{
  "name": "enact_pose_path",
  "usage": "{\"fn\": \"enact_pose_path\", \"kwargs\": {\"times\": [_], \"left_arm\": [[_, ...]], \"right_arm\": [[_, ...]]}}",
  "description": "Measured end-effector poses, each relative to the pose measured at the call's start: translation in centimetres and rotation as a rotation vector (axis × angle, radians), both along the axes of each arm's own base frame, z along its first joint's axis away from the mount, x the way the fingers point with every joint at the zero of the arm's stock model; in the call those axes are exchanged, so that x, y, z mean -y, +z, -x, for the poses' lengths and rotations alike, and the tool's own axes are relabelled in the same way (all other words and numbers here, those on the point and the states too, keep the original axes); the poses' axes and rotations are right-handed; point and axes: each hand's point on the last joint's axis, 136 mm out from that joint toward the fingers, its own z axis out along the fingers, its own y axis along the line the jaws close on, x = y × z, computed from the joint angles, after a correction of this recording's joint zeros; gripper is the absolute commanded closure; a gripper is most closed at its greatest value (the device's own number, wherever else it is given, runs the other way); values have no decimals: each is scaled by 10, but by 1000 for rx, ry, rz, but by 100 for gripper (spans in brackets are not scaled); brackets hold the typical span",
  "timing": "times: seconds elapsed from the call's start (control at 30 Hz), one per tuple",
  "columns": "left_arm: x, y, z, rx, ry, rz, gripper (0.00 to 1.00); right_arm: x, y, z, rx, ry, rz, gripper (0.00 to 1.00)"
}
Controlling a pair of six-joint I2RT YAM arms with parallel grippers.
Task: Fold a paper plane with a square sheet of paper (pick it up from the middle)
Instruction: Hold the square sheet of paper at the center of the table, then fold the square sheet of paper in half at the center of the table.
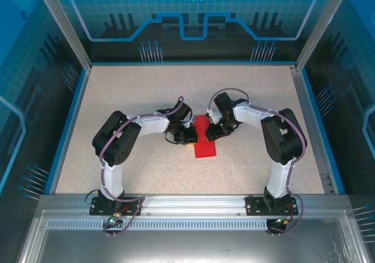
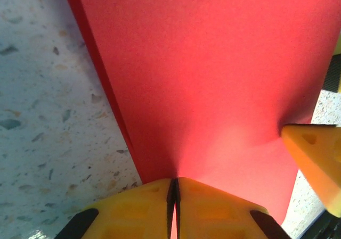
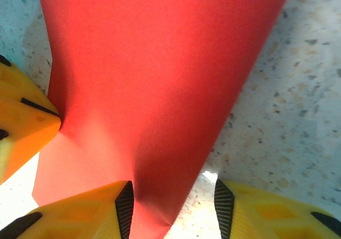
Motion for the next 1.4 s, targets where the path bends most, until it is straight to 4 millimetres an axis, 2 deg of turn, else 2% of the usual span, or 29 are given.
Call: {"fn": "enact_pose_path", "kwargs": {"times": [0.17, 0.3, 0.37, 0.6, 0.73, 1.0, 1.4], "left_arm": [[0, 0, 0, 0, -1, -1, 87], [0, -1, 0, 1, -2, -1, 87], [0, -1, 0, 1, -3, -1, 87], [0, -1, -1, 3, -2, -3, 87], [0, -1, -1, 3, -2, -4, 88], [0, -1, -1, 13, -15, -5, 88], [-1, -2, -1, 16, -21, -10, 88]], "right_arm": [[4, 28, -10, 56, -64, -39, 53], [-6, 55, -8, 93, -122, -145, 63], [-13, 60, -3, 77, -152, -209, 69], [-33, 36, 21, -54, -231, -274, 76], [-40, 27, 26, -77, -242, -268, 77], [-30, -1, 23, -85, -264, -183, 78], [-15, -10, 21, -37, -235, -95, 78]]}}
